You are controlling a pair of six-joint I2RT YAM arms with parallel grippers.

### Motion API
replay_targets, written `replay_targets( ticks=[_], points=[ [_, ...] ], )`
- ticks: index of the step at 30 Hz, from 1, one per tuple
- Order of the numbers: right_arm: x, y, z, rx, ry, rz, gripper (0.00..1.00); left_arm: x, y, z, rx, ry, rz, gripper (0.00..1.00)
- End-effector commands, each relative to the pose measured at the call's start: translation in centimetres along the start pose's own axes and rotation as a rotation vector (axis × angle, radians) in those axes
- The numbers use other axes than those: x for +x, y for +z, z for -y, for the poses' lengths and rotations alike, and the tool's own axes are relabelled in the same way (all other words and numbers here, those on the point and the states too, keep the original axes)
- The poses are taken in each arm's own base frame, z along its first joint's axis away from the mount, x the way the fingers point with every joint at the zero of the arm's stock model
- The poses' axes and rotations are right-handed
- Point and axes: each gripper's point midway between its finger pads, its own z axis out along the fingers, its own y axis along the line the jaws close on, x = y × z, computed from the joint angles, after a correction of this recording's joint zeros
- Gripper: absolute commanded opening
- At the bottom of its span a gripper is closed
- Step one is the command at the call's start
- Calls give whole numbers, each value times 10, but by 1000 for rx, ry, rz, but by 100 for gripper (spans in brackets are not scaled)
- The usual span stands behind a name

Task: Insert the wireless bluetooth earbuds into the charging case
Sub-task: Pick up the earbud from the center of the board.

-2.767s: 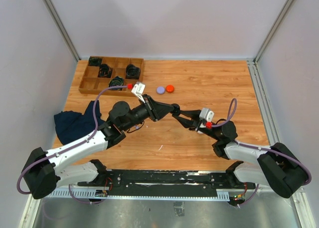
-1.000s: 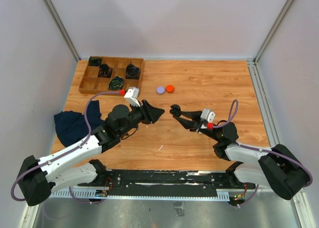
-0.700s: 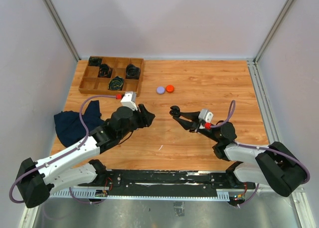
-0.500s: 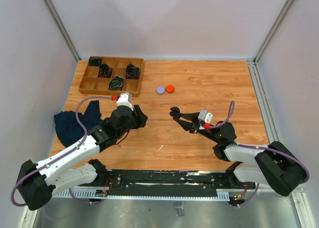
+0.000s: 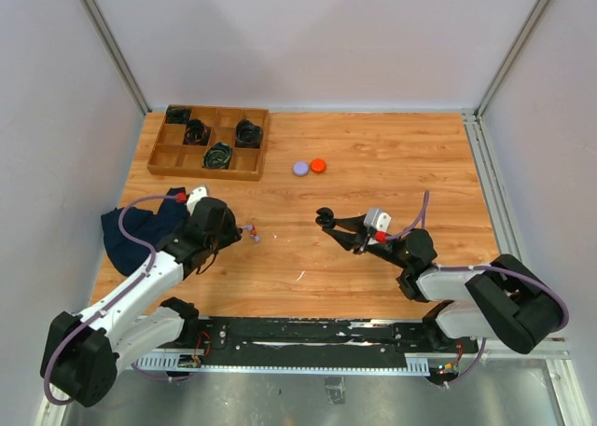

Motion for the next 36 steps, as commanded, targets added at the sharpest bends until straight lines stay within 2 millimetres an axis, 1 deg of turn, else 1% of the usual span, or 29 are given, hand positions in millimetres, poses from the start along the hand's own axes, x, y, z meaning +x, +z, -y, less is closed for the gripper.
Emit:
replay_targets(
  ticks=[1, 4, 6, 11, 14, 17, 24, 28, 33, 36],
  points=[
    [-8, 7, -12, -56, -8, 41, 4, 2, 4, -31, -111, -42, 7, 58],
    [-6, 7, -12, -56, -8, 37, 4, 3, 9, -44, -150, -55, 2, 59],
    [-6, 7, -12, -58, -7, 38, 4, 3, 14, -47, -158, -55, 2, 59],
    [-4, 6, -12, -54, -12, 32, 4, 7, 30, -34, -114, -23, -43, 57],
    [-2, 6, -12, -55, -13, 28, 3, 9, 35, -35, -134, -4, -69, 56],
    [-2, 5, -12, -54, -20, 26, 4, 11, 34, -43, -181, 4, -82, 57],
    [-5, 4, -12, -55, -30, 34, 4, 16, 24, -60, -254, -44, -73, 60],
    [-6, 5, -12, -60, -31, 36, 4, 20, 21, -64, -264, -53, -76, 61],
    [-6, 5, -13, -63, -30, 37, 4, 36, 22, -65, -264, -56, -148, 61],
    [-7, 5, -13, -61, -31, 41, 4, 42, 23, -64, -257, -58, -174, 62]
  ],
)
